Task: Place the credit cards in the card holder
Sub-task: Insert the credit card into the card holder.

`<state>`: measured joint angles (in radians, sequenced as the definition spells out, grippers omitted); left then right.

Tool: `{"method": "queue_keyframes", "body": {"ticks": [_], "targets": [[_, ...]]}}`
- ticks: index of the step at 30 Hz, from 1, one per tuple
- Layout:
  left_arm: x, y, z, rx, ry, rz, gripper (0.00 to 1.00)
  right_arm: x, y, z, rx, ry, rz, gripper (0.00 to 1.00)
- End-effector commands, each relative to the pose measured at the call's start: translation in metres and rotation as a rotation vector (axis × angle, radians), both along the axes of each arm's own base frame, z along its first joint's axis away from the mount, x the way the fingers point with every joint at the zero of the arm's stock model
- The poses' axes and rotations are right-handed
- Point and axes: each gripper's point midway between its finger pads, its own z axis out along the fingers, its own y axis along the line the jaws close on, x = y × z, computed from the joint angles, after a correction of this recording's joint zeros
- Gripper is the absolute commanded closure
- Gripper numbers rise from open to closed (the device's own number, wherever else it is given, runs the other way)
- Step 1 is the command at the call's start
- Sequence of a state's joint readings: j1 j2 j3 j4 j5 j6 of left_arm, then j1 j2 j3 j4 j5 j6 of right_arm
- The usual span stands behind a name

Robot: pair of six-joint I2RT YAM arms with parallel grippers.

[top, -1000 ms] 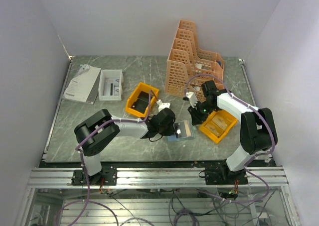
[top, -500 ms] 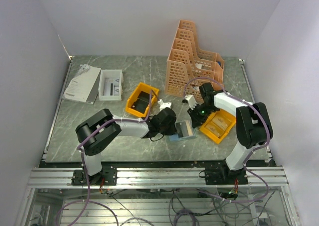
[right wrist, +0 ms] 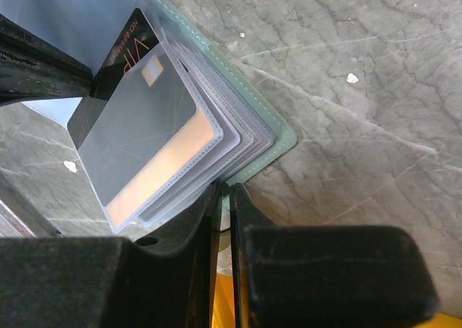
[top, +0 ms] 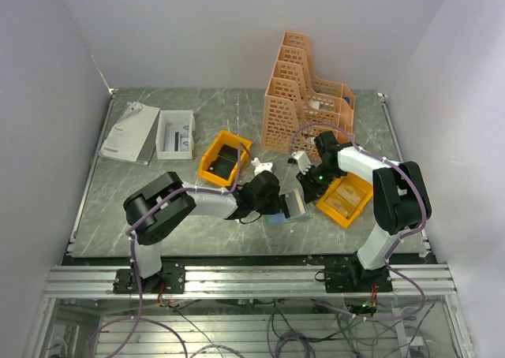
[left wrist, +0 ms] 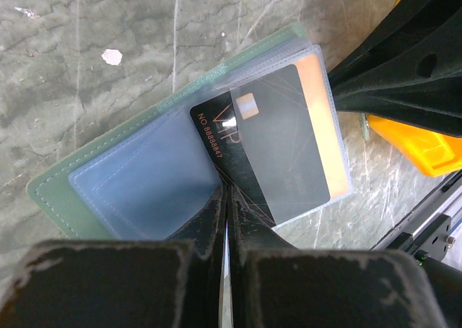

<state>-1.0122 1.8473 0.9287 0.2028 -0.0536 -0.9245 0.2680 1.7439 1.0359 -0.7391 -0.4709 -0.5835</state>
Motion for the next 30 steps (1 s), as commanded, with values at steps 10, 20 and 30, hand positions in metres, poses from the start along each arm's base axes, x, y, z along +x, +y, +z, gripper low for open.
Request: {"method": "queue_keyframes", "body": {"ticks": [10,20,30], "targets": [[0.009,-0.005,0.043,-0.076,-0.091,0.026,0.89,-0.003,0.001,-0.004,-0.004,0.022,-0.001,0.9],[0.006,0.014,0.027,0.023,-0.069,0.047,0.93,-0.004,0.001,-0.004,-0.004,0.024,-0.001,0.9],[0.006,0.01,0.003,0.09,-0.023,0.034,0.93,-0.004,0.002,-0.004,-0.003,0.024,0.0,0.9]]}}
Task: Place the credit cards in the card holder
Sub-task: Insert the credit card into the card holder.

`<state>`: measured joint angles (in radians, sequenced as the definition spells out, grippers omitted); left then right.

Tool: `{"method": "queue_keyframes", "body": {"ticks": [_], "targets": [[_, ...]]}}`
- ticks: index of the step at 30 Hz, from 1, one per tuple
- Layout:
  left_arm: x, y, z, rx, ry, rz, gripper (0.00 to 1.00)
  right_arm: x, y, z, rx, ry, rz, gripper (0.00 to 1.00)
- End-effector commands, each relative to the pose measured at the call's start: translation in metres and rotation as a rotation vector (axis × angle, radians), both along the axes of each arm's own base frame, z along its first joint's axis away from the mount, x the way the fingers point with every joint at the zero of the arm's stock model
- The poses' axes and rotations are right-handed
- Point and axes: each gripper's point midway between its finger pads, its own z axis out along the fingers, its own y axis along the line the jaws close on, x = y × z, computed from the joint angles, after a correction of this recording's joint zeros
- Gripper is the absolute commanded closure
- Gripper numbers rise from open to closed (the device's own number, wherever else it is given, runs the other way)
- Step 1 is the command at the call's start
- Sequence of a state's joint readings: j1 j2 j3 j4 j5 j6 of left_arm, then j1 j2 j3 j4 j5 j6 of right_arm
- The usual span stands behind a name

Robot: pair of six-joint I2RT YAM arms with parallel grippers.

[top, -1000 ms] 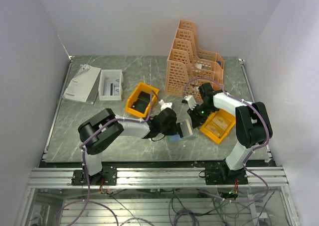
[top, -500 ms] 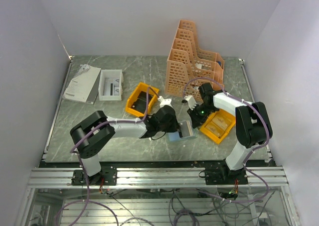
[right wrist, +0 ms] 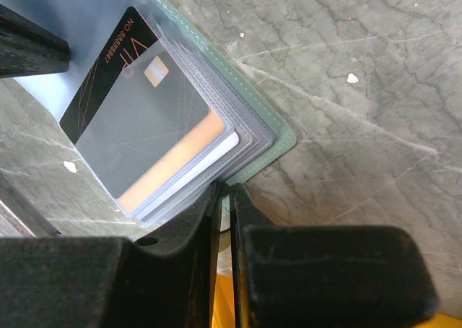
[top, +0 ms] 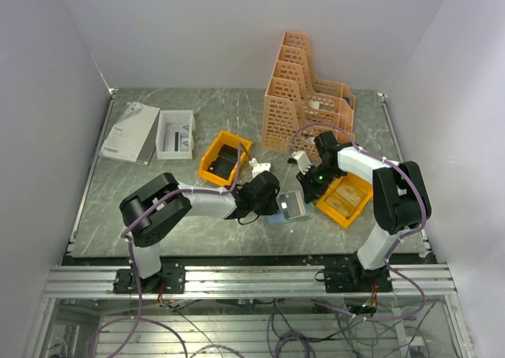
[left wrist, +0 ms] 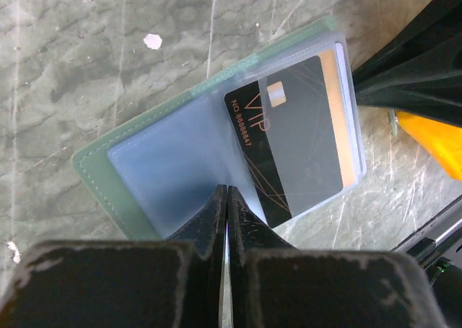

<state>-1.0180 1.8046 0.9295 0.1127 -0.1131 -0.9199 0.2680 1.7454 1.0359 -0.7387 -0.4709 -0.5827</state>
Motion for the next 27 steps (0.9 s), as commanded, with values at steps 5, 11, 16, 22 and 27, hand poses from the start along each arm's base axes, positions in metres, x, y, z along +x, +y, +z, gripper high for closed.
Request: {"method": "queue_keyframes", "body": {"ticks": [5,11,16,22,27], "targets": [[0.006,-0.01,-0.003,0.028,-0.001,-0.012,0.93,-0.004,0.002,-0.004,-0.001,0.024,0.001,0.9],[0.007,-0.018,-0.005,0.017,0.012,-0.026,0.93,-0.004,0.003,-0.003,0.001,0.022,0.002,0.9],[0.009,-0.023,0.003,-0.013,-0.005,-0.028,0.93,-0.003,0.002,-0.003,0.002,0.022,0.001,0.9],[0.011,-0.032,0.014,-0.065,-0.022,-0.036,0.93,-0.004,0.003,-0.003,0.002,0.025,0.002,0.9],[0.01,-0.039,0.015,-0.099,-0.017,-0.045,0.93,-0.004,0.002,-0.003,0.002,0.023,0.001,0.9]]}}
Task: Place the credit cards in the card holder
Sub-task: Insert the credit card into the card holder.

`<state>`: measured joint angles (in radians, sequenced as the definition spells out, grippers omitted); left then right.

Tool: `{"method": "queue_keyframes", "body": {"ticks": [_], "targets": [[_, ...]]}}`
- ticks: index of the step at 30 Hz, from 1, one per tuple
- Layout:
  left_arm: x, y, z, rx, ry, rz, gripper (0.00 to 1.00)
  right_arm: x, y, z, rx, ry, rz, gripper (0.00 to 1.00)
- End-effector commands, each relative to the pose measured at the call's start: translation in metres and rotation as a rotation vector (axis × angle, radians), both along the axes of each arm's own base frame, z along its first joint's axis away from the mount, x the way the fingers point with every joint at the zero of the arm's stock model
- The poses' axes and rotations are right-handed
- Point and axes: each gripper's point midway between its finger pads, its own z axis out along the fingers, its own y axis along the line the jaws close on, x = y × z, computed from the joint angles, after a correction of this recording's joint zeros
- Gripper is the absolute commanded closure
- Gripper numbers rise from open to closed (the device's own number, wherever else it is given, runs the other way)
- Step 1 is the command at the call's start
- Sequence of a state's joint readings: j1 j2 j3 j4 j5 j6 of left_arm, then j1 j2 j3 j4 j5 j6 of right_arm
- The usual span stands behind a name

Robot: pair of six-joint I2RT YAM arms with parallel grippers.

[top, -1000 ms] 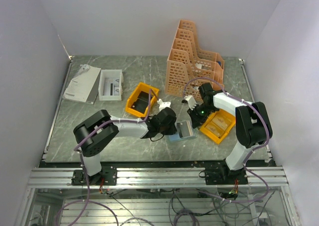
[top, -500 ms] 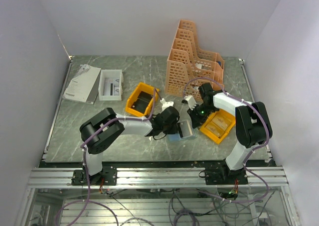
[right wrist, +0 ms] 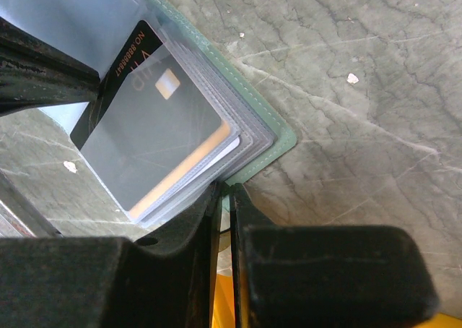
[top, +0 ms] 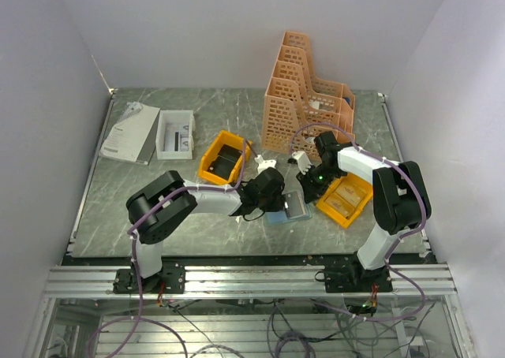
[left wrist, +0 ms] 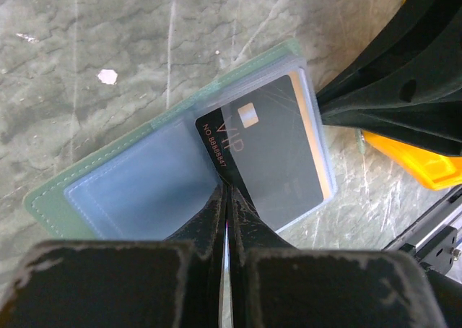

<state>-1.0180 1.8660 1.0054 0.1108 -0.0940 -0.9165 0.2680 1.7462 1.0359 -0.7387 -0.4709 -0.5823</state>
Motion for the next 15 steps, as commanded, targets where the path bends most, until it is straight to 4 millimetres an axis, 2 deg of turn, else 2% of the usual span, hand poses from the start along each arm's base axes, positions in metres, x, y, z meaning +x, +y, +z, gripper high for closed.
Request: {"method": "queue_keyframes", "body": {"ticks": [1,15], "targets": [[0.003,-0.021,0.015,-0.087,-0.02,-0.029,0.93,-0.004,0.002,-0.003,0.002,0.023,0.001,0.9],[0.005,-0.029,0.027,-0.147,-0.043,-0.035,0.92,-0.003,0.003,-0.002,0.006,0.018,0.001,0.89]]}}
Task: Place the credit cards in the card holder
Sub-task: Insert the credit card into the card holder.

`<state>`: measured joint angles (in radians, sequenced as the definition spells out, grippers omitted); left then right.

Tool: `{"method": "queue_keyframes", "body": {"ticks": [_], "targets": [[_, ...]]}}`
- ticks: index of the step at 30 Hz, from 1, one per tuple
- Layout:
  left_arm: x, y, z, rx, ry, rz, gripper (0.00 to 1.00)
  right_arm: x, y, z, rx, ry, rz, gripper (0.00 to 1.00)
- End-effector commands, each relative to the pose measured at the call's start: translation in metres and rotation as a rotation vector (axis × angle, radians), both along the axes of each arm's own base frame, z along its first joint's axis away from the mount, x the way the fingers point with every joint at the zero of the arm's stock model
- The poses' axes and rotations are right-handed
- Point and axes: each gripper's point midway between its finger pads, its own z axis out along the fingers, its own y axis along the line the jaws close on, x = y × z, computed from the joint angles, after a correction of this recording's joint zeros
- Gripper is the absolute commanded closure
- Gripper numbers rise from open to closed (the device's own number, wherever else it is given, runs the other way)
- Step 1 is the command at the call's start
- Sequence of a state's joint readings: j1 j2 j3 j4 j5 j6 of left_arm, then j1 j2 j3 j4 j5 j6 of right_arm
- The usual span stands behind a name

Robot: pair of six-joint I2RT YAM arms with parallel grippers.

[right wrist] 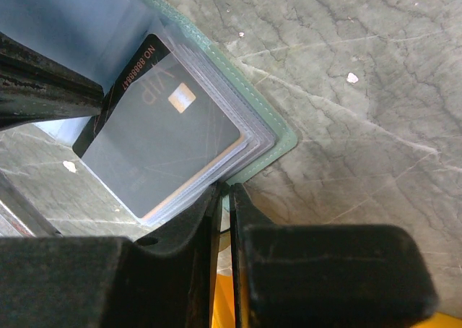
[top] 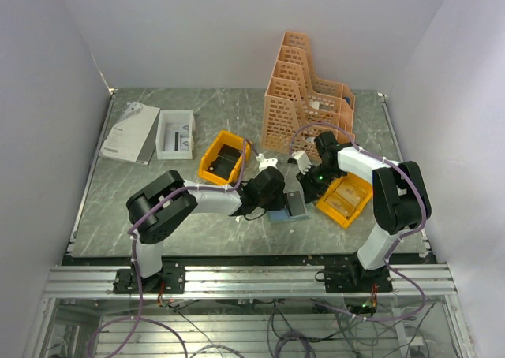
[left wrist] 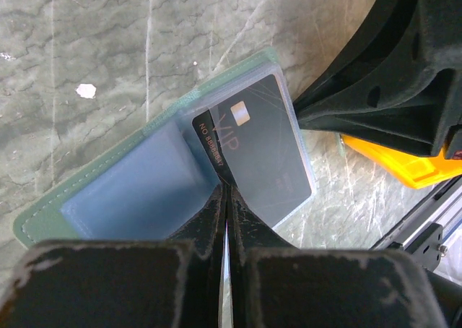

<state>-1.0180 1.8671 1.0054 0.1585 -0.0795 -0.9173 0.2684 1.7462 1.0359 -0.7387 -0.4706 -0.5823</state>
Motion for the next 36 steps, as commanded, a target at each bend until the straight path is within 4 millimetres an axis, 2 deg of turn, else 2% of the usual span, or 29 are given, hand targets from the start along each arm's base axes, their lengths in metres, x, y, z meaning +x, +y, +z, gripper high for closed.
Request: {"method": "queue_keyframes", "body": {"ticks": [1,19,30,36], "targets": [[0.002,-0.021,0.019,-0.106,-0.027,-0.026,0.92,-0.003,0.003,-0.002,0.005,0.019,0.0,0.89],[0.0,-0.019,0.017,-0.122,-0.024,-0.026,0.89,0.0,0.004,0.003,0.014,0.004,-0.006,0.88],[0.003,0.02,0.039,-0.026,-0.12,0.029,0.78,0.014,0.005,0.026,0.054,-0.104,-0.018,0.83],[0.003,0.037,0.053,-0.025,-0.179,0.047,0.78,0.015,0.014,0.046,0.122,-0.164,0.021,0.82]]}}
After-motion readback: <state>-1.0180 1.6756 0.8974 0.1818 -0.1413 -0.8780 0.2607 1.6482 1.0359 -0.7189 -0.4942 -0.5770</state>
